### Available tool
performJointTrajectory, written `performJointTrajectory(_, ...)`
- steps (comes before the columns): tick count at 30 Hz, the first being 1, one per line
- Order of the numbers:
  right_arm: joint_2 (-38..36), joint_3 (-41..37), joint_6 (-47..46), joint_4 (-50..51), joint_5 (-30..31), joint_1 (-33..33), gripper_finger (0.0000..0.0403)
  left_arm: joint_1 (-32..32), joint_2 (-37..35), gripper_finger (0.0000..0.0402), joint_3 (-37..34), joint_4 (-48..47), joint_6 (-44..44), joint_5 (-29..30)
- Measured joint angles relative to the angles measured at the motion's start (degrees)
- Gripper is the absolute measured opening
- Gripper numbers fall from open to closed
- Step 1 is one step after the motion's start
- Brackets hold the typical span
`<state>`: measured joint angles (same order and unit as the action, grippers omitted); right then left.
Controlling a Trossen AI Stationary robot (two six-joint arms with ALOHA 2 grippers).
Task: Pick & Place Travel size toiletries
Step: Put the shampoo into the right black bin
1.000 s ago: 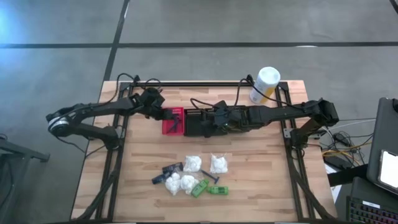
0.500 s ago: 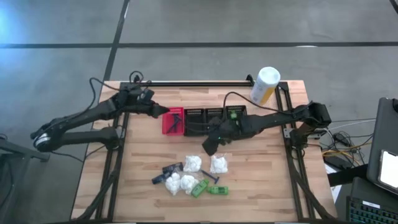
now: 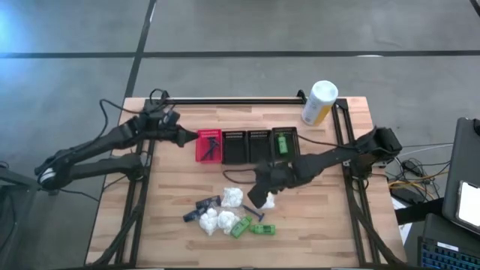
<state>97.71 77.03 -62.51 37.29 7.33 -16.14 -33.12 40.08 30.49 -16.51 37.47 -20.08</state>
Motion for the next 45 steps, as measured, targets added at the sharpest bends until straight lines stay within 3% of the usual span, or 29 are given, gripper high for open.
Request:
performJointTrajectory(5,1.95,-0.76,-3.89,-0.31,-1.11,-3.08,0.0245,0.28,-0.56,0.0119,-2.88,0.0,1.99,-1.02)
performJointTrajectory(9,5.32,-0.13,-7.04,-2.08,-7.14,-4.57,0.0235,1.01,-1.58,0.0119,-4.89,-0.01,3.03,-3.75)
performJointTrajectory(14,9.78,2.59,-7.6,-3.01,-7.08,-6.33,0.0228,1.59,-3.56,0.0119,-6.57,0.03,3.09,-4.61)
performJointTrajectory(26,22.58,13.31,0.79,7.29,-5.34,-7.75,0.0213,1.6,-6.27,0.0119,-7.12,-0.02,1.75,-4.57)
performJointTrajectory(36,23.21,15.78,5.65,13.45,1.67,-8.43,0.0181,1.62,-6.39,0.0119,-7.36,-0.19,1.58,-4.53)
performJointTrajectory(45,23.39,15.57,17.33,12.77,1.84,-8.77,0.0211,1.62,-6.32,0.012,-7.38,-0.24,1.34,-4.3)
